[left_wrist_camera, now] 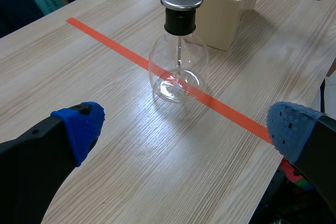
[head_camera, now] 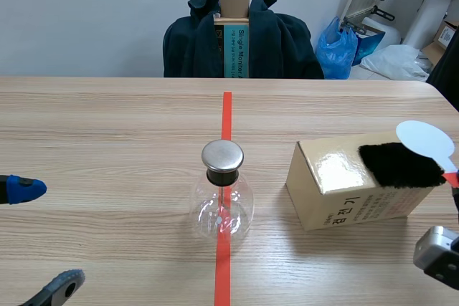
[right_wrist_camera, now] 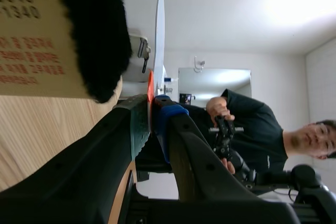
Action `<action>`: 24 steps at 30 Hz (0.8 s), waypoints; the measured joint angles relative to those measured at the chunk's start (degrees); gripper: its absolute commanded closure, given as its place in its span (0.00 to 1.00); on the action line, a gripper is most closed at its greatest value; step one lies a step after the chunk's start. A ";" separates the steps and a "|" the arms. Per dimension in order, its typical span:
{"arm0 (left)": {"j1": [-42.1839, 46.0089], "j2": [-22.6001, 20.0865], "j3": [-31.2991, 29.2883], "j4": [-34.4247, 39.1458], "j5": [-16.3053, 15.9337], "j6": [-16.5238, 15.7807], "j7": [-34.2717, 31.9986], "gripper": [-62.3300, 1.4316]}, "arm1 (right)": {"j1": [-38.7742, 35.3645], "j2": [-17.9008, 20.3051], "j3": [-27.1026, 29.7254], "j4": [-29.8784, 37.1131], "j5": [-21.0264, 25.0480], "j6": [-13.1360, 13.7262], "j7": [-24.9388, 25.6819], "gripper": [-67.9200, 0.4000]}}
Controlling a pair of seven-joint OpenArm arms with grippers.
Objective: Do the electroscope experiment.
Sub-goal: 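Rub the plate on the fur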
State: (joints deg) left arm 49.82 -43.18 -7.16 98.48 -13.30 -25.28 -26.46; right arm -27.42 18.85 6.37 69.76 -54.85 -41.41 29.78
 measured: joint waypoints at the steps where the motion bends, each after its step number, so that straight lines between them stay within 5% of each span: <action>1: 0.00 0.00 0.00 0.00 0.00 0.00 0.00 0.00 | 0.63 -0.44 0.00 -0.98 -0.83 0.07 0.22 0.98; 11: 0.00 0.00 0.00 0.00 0.00 0.00 0.00 0.00 | 1.99 -2.19 0.00 -5.70 -4.13 -0.17 1.81 0.98; 15: 0.00 0.00 0.00 0.00 0.00 0.00 0.00 0.00 | 2.14 -2.23 0.00 -6.51 -6.78 -0.39 6.86 0.98; 21: 0.00 0.00 0.00 0.00 0.00 0.00 0.02 0.00 | 2.16 -3.69 0.09 -6.49 -7.76 -1.01 -2.84 0.98; 24: 0.00 0.00 0.00 0.00 0.00 0.00 0.02 0.00 | 2.14 -3.21 0.90 -6.49 -9.11 -0.98 1.99 0.98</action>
State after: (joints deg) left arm 49.82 -43.18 -7.16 98.48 -13.30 -25.28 -26.44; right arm -25.28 15.64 7.27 63.26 -63.96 -42.39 31.77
